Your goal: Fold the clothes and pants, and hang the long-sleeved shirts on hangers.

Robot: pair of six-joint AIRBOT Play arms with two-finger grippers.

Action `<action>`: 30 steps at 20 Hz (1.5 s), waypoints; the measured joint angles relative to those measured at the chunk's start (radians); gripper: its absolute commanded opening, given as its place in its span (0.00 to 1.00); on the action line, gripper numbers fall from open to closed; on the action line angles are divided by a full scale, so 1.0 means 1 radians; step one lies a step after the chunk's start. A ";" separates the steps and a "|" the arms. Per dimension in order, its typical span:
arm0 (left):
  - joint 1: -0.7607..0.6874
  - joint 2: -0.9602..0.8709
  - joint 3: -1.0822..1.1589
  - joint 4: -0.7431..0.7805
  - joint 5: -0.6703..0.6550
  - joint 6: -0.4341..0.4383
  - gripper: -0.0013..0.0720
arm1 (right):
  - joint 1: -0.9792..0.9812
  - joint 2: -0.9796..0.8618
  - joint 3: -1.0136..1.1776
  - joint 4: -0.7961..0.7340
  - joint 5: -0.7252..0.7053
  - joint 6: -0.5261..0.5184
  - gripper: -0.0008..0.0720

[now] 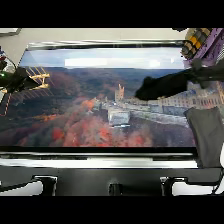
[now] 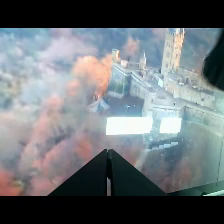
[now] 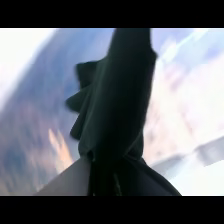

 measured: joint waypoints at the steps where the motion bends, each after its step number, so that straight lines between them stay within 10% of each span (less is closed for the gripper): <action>1: 0.000 0.000 0.000 0.000 0.000 0.000 0.04 | -0.040 0.000 0.015 -0.003 0.007 0.025 0.05; 19: 0.000 0.001 0.000 0.000 -0.064 0.000 0.04 | -0.342 0.040 0.119 -0.174 -0.230 0.311 0.05; 30: 0.000 0.001 0.000 0.000 -0.074 -0.001 0.04 | -0.343 0.099 0.074 -0.568 -0.595 0.234 0.05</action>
